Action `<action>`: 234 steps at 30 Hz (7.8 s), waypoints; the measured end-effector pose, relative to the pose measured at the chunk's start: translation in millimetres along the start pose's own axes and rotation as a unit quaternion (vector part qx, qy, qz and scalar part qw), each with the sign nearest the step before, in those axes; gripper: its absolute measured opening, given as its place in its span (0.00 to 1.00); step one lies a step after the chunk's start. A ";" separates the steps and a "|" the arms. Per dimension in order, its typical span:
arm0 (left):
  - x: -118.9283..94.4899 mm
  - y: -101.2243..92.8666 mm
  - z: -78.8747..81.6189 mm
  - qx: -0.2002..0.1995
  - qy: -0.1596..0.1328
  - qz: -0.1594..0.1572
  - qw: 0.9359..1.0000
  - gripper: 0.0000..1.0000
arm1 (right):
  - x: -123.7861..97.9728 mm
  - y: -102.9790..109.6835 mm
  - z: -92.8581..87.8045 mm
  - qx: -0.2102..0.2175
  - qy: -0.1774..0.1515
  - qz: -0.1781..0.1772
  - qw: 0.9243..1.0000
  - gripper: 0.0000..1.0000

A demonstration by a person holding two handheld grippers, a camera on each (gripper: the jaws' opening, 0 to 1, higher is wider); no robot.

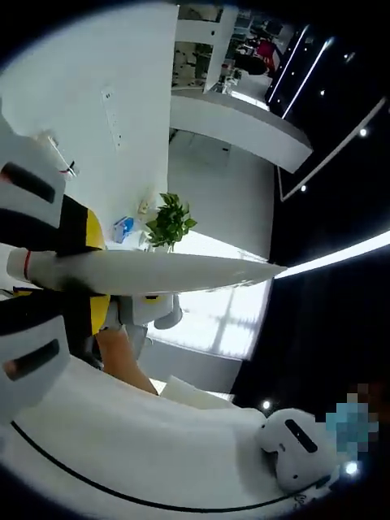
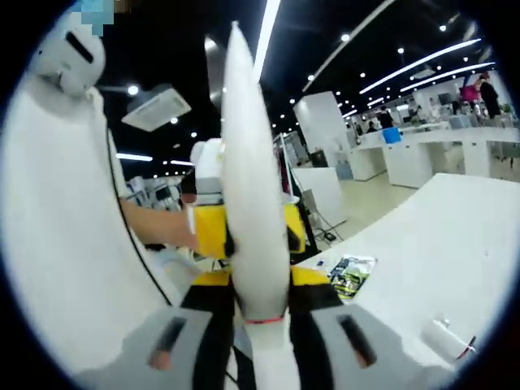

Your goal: Arrange the skincare products in the storage area until every visible bottle or jar stands upright without overlapping.

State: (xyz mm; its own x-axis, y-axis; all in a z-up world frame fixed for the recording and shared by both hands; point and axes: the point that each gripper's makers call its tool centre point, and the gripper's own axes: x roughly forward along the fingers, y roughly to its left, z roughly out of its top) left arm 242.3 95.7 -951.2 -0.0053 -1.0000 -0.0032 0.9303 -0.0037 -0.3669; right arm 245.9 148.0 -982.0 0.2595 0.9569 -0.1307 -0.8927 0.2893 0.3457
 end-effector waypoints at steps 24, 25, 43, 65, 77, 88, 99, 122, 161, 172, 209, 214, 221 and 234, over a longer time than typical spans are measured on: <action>-12.1 -14.4 30.2 0.147 0.329 -0.006 0.933 0.29 | -17.4 3.0 -30.0 -0.019 0.050 0.018 0.998 0.19; -12.4 -14.1 28.2 0.156 0.345 -0.006 0.925 0.29 | -17.6 2.1 -32.4 -0.020 0.054 0.017 0.998 0.19; -20.9 -11.8 5.6 0.123 0.455 -0.015 0.882 0.12 | -16.4 -3.6 -56.5 -0.061 0.114 -0.012 0.992 0.19; -30.6 -7.0 2.0 0.192 0.518 -0.042 0.833 0.06 | -5.7 -14.8 -56.8 -0.079 0.099 -0.017 0.992 0.22; -23.1 4.8 2.8 0.209 0.545 -0.059 0.810 0.04 | -8.1 -31.6 -61.5 -0.046 0.084 -0.069 0.993 0.28; -18.2 46.4 -1.0 0.220 0.559 -0.028 0.799 0.04 | -38.5 -53.9 -68.5 0.000 0.056 -0.160 0.986 0.38; -18.3 99.7 -32.6 0.198 0.597 -0.001 0.778 0.03 | -77.2 -58.8 -81.4 0.043 0.026 -0.231 0.972 0.41; -1.8 192.9 -58.9 0.172 0.643 0.021 0.746 0.02 | -133.3 -49.0 -98.8 0.092 -0.013 -0.331 0.939 0.42; 50.4 315.1 -43.6 0.167 0.683 0.056 0.709 0.02 | -160.8 -62.6 -97.0 0.141 -0.050 -0.392 0.908 0.42; 61.9 334.5 -43.0 0.163 0.690 0.076 0.701 0.02 | -163.0 -64.8 -103.2 0.151 -0.045 -0.391 0.907 0.42; 87.1 360.7 -34.5 0.194 0.712 0.097 0.668 0.06 | -165.6 -62.4 -110.3 0.163 -0.048 -0.402 0.900 0.42; 84.9 358.8 -34.7 0.194 0.711 0.095 0.669 0.10 | -165.8 -59.3 -110.9 0.162 -0.051 -0.405 0.898 0.42; 86.2 355.1 -28.2 0.196 0.699 0.101 0.680 0.19 | -165.8 -56.4 -109.9 0.157 -0.051 -0.405 0.900 0.43; 65.4 332.7 6.7 0.183 0.596 0.150 0.767 0.25 | -156.7 -50.9 -106.2 0.144 -0.049 -0.389 0.909 0.47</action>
State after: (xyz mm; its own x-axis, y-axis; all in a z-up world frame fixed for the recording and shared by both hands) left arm 554.0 29.0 -1067.2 0.1006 -0.2415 -0.9652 0.9947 0.0057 0.1023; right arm 211.5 -19.5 -1077.8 0.8148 0.4535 -0.3612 -0.2953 0.8608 0.4145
